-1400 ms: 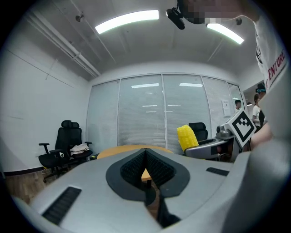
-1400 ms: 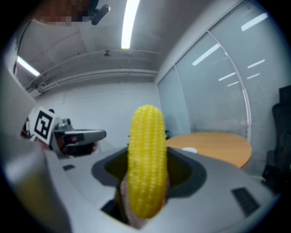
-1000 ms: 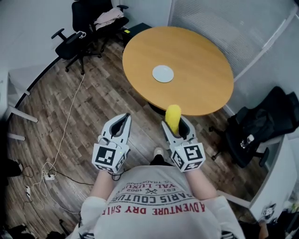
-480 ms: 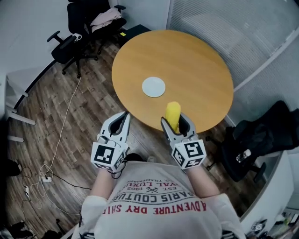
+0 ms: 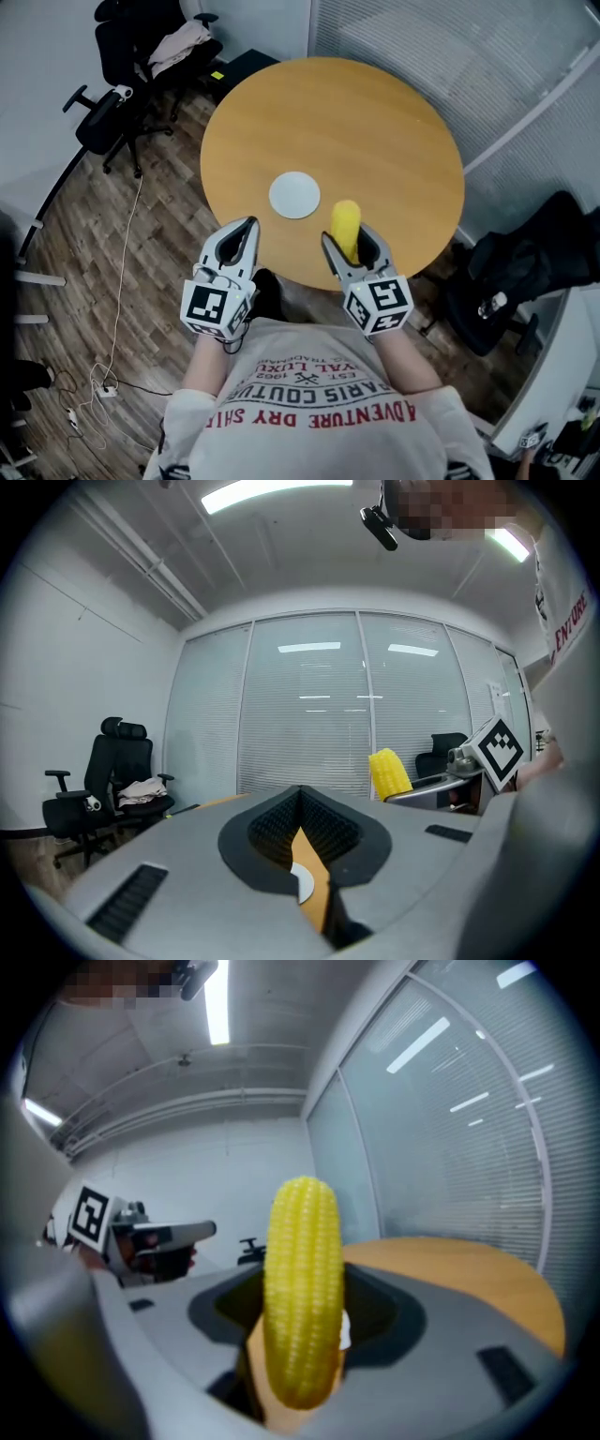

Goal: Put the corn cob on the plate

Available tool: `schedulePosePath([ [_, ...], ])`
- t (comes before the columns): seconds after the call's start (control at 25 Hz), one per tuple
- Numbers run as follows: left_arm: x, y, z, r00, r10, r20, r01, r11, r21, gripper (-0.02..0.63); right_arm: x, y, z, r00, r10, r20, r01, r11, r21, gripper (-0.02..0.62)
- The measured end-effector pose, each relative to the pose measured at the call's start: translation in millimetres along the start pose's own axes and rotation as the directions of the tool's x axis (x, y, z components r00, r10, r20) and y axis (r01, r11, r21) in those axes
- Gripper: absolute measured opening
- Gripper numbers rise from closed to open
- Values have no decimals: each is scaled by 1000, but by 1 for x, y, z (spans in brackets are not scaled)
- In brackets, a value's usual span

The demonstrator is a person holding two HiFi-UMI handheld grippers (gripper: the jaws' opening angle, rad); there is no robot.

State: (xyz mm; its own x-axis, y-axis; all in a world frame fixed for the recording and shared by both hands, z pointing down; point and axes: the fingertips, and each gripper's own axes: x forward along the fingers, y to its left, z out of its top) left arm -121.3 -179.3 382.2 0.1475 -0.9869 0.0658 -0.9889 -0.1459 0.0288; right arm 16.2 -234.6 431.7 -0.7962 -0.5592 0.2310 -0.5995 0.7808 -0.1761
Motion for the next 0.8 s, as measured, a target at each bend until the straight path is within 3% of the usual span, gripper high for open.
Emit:
schedulePosePath([
  [0.44,99,83,-4,980,-189,-57,190,982,3,32,91,-30,8,983,-181,-29,182,981,73,261],
  [0.8,153,120,-35,935,-329,-130,326,944,-42,32,143,-46,-33,942,-291,-165,314,939,139,261],
])
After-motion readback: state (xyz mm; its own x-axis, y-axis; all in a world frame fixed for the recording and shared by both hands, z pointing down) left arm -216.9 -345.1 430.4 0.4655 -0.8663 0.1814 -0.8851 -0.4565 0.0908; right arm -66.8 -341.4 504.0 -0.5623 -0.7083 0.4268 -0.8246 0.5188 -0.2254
